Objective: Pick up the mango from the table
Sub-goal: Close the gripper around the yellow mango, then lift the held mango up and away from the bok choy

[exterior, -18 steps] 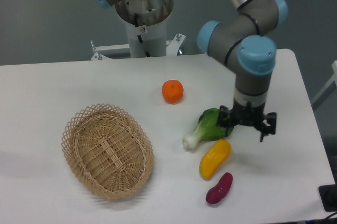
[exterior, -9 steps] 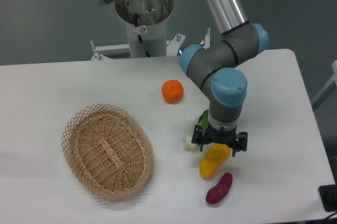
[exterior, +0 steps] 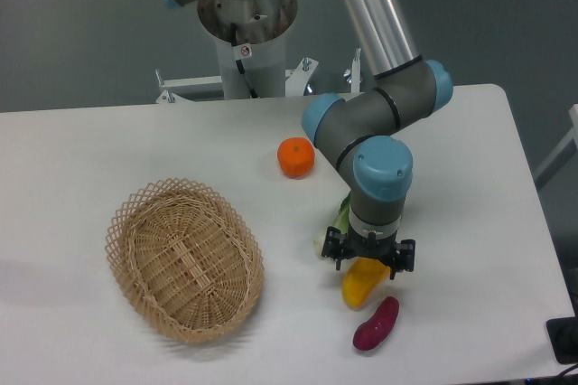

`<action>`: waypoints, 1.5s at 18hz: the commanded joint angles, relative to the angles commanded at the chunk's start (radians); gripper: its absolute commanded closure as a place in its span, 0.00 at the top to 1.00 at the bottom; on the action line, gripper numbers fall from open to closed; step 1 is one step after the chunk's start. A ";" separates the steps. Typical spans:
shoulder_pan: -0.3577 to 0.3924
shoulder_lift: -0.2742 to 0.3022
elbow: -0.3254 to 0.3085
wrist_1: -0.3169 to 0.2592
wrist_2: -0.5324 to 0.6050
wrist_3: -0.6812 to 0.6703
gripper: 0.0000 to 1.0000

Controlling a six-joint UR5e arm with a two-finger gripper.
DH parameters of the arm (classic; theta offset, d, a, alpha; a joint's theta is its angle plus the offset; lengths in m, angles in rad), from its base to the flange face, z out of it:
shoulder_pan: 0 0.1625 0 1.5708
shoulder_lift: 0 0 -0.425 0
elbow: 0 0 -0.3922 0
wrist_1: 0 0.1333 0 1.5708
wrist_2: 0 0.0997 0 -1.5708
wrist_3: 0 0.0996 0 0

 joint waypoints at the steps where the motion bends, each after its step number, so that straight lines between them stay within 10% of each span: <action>1: 0.000 -0.002 -0.002 0.000 0.003 0.002 1.00; 7: -0.002 -0.002 -0.015 0.002 0.037 0.000 0.99; 11: 0.000 0.005 -0.014 0.000 0.038 -0.002 0.57; 14: 0.000 0.006 -0.005 -0.002 0.037 0.002 0.44; 27: 0.077 0.109 0.069 -0.086 0.037 0.138 0.44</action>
